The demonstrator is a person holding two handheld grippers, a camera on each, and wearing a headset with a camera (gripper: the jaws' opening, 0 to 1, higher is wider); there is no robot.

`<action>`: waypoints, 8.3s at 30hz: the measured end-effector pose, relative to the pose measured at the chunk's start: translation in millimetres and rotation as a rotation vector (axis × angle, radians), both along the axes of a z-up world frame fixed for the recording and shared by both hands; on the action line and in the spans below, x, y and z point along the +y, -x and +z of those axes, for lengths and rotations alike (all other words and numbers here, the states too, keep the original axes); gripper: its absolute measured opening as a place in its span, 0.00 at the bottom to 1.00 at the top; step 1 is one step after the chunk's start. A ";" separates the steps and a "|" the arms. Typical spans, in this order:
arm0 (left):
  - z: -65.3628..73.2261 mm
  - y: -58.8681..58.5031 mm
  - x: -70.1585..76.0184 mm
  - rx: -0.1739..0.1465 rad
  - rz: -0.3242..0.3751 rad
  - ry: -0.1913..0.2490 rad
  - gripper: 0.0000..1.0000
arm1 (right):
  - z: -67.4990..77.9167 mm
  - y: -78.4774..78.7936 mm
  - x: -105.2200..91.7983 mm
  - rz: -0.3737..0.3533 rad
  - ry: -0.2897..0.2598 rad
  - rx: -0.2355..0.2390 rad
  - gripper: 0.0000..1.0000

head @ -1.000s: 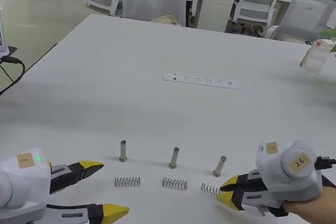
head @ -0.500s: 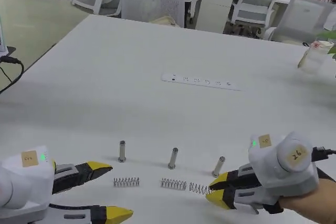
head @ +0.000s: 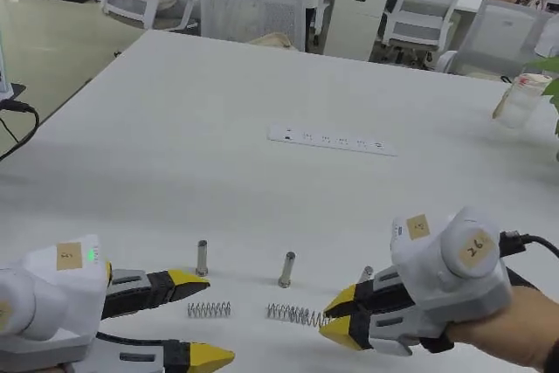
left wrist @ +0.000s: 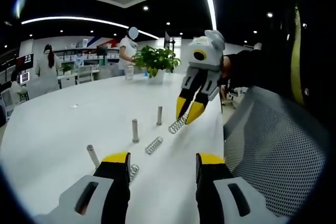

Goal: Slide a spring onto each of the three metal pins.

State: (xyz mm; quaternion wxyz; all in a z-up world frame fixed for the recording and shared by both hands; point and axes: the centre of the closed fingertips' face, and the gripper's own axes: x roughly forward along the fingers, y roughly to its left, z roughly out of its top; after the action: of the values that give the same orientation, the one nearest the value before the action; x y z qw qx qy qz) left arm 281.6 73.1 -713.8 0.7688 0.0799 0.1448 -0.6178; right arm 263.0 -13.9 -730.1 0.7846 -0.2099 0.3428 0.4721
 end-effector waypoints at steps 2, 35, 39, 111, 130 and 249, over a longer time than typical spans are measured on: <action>0.7 0.7 -1.8 -0.003 -0.012 -0.003 0.44 | 0.9 0.5 4.8 0.016 0.002 0.002 0.08; -0.2 21.0 -36.9 -0.097 -0.182 -0.057 0.24 | 8.4 9.8 46.5 0.173 0.055 0.029 0.08; -1.2 21.3 -38.3 -0.114 -0.193 -0.065 0.20 | 7.3 10.8 47.2 0.178 0.063 0.037 0.08; -6.1 24.9 -43.6 -0.190 -0.237 -0.100 0.04 | 40.6 10.2 78.8 0.231 0.036 -0.017 0.08; -5.8 25.4 -43.8 -0.170 -0.231 -0.095 0.12 | 39.8 10.1 78.2 0.239 0.051 -0.018 0.08; -9.5 -32.7 27.0 -0.010 0.183 0.059 0.94 | 35.1 -61.6 -87.2 -0.200 0.066 -0.038 0.08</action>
State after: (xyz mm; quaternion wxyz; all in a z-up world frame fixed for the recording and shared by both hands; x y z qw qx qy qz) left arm 314.3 100.2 -723.3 0.8248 0.0466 0.1292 -0.5485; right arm 324.6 -101.0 -695.0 0.8267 -0.2093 0.3625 0.3760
